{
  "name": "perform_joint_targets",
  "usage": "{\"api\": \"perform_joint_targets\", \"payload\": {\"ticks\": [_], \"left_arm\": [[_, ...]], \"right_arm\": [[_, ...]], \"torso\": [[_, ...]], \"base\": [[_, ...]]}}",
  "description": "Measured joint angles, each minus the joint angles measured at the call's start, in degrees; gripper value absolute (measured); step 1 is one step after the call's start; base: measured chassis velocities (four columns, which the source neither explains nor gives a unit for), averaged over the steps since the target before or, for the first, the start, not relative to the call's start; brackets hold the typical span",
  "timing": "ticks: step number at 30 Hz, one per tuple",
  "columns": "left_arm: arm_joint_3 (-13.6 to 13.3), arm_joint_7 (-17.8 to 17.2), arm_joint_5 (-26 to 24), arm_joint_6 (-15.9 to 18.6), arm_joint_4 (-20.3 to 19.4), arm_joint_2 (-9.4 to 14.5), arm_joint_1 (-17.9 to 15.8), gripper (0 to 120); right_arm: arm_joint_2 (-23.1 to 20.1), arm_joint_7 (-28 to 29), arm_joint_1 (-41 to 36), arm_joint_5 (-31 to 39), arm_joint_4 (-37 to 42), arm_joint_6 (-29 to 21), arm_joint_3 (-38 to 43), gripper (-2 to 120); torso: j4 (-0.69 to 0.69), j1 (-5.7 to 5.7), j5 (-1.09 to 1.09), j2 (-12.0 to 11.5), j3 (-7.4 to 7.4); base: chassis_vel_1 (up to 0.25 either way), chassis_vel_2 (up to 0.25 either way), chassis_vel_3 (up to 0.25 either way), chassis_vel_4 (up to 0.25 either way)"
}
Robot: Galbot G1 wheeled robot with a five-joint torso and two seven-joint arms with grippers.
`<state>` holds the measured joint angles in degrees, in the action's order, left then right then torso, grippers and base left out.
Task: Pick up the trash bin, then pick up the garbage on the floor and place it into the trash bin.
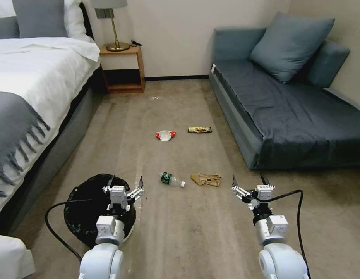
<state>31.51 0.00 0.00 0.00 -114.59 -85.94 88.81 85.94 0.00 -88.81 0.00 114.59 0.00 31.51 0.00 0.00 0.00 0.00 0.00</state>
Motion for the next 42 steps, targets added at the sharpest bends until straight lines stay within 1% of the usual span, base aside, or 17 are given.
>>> {"api": "perform_joint_targets", "payload": {"ticks": [27,28,29,30,31,33,34,35,37,38,39,40,42], "left_arm": [[0.1,0.0,-0.1,0.0,0.0,0.0,0.1,100],[0.5,-0.3,-0.6,0.2,-0.5,0.0,0.3,100],[1.8,-1.4,-2.0,0.5,-2.3,0.1,0.9,100],[1.8,-1.4,-2.0,0.5,-2.3,0.1,0.9,100],[3.0,-2.5,-3.3,0.9,-3.9,0.2,1.5,100],[5.8,-5.1,-6.6,1.8,-7.6,0.4,3.0,100],[7.6,-6.7,-8.6,2.4,-9.9,0.6,3.9,100],[7.6,-6.7,-8.6,2.4,-9.9,0.6,3.9,100],[10.5,-9.4,-12.1,3.3,-13.9,0.8,5.4,100],[12.4,-11.1,-14.3,4.0,-16.4,1.0,6.4,100],[13.1,-11.8,-15.1,4.2,-17.4,1.0,6.8,100],[13.1,-11.8,-15.1,4.2,-17.4,1.0,6.8,100],[15.9,-14.3,-18.3,5.1,-21.0,1.3,8.3,100]], "right_arm": [[0.0,0.0,0.0,0.0,0.0,0.0,0.0,100],[0.0,0.0,0.0,0.0,0.0,0.0,0.0,100],[0.0,0.1,-0.2,0.0,0.2,-0.2,-0.2,100],[0.0,0.1,-0.2,0.0,0.2,-0.2,-0.2,100],[0.0,0.3,-0.9,0.0,1.1,-0.7,-0.8,100],[0.3,1.2,-3.4,0.0,4.3,-2.5,-3.1,100],[0.5,1.8,-5.3,0.0,6.6,-3.9,-4.8,100],[0.5,1.8,-5.3,0.0,6.6,-3.9,-4.8,100],[0.8,2.9,-8.3,0.0,10.5,-6.2,-7.6,100],[1.0,3.6,-10.2,0.0,12.9,-7.6,-9.3,100],[1.1,3.8,-11.0,0.0,13.9,-8.2,-10.0,100],[1.1,3.8,-11.0,0.0,13.9,-8.2,-10.0,100],[1.4,5.0,-14.1,0.0,17.8,-10.6,-12.8,100]], "torso": [[0.00,0.00,0.00,0.0,0.00],[-0.01,0.00,-0.03,0.0,0.00],[-0.01,0.00,-0.03,0.0,0.00],[-0.01,0.00,-0.03,0.0,0.00],[-0.01,0.00,0.02,0.0,0.00],[0.01,0.00,-0.02,0.0,0.00],[0.01,0.00,0.00,0.0,0.00],[0.01,0.00,0.00,0.0,0.00],[0.00,0.00,-0.02,0.0,0.00],[0.00,0.00,-0.01,0.0,0.00],[0.00,0.00,-0.01,0.0,0.00],[0.00,0.00,-0.01,0.0,0.00],[0.01,0.00,-0.02,0.0,0.00]], "base": [[0.000,0.000,0.000,0.000],[0.000,0.000,0.000,0.000],[0.000,0.000,0.000,0.000],[0.000,0.000,0.000,0.000],[0.000,0.000,0.000,0.000],[0.000,0.000,0.000,0.000],[0.000,0.000,0.000,0.000],[0.000,0.000,0.000,0.000],[0.000,0.000,0.000,0.000],[0.000,0.000,0.000,0.000],[0.000,0.000,0.000,0.000],[0.000,0.000,0.000,0.000],[0.000,0.000,0.000,0.000]]}}
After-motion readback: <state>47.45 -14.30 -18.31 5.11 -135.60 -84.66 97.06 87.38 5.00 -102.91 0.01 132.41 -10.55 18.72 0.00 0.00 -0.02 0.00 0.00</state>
